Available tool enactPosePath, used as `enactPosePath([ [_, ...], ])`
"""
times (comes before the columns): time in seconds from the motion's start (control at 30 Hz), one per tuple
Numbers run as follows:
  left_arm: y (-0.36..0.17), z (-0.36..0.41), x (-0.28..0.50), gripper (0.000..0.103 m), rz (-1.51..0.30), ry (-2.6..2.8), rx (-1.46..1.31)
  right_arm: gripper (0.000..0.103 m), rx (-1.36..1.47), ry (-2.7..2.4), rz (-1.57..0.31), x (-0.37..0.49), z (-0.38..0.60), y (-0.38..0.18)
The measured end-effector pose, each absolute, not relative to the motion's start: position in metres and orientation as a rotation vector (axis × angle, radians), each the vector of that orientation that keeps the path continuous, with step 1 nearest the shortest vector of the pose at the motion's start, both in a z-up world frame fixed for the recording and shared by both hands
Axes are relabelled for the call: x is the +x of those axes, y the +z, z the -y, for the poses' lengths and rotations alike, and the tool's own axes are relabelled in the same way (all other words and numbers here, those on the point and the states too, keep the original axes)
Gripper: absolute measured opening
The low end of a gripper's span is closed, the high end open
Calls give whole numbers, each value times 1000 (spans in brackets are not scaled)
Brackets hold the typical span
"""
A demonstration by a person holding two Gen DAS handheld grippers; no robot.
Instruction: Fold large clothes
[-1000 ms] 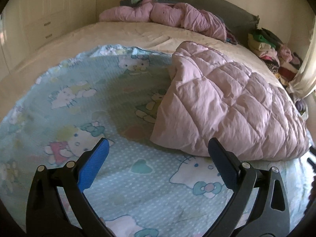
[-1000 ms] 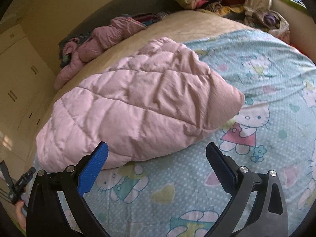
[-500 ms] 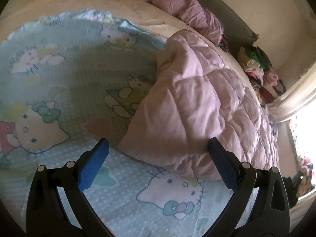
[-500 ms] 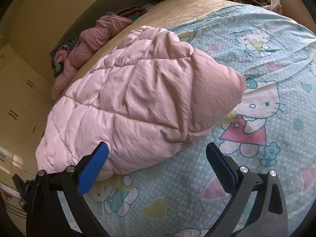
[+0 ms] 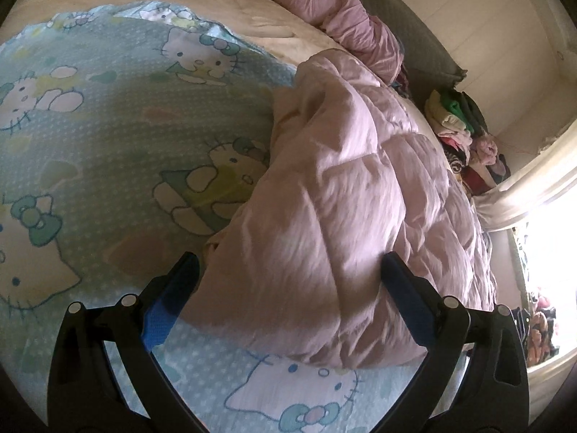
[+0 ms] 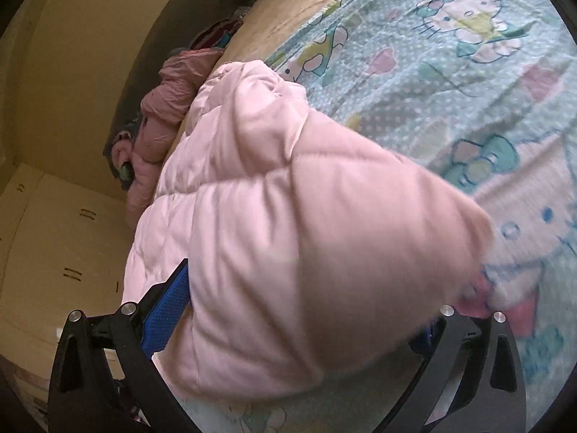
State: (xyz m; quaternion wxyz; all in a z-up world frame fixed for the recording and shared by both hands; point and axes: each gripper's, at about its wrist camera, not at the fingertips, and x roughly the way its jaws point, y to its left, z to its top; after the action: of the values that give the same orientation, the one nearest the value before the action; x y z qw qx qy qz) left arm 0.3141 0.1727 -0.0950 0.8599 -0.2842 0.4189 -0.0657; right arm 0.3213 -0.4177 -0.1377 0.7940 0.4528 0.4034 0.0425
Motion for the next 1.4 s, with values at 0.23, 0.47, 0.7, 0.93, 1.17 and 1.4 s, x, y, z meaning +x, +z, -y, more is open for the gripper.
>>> enactPosePath([
  [0.23, -100, -173, 326, 95, -880, -154, -624, 99, 927, 127, -865, 336, 416, -137],
  [0.47, -105, -171, 335, 95, -876, -150, -659, 86, 853, 160, -847, 337, 408, -135],
  [0.7, -101, -162, 338, 95, -865, -124, -639, 69, 747, 164, -844, 333, 391, -125],
  [0.93, -90, -159, 334, 71, -827, -141, -592, 61, 643, 181, -846, 324, 369, -114],
  [1.17, -66, -149, 325, 46, -802, -158, -494, 53, 599, 219, -850, 299, 360, -105],
  [1.4, -57, -145, 302, 43, -795, -155, -451, 51, 590, 237, -868, 279, 360, -99],
])
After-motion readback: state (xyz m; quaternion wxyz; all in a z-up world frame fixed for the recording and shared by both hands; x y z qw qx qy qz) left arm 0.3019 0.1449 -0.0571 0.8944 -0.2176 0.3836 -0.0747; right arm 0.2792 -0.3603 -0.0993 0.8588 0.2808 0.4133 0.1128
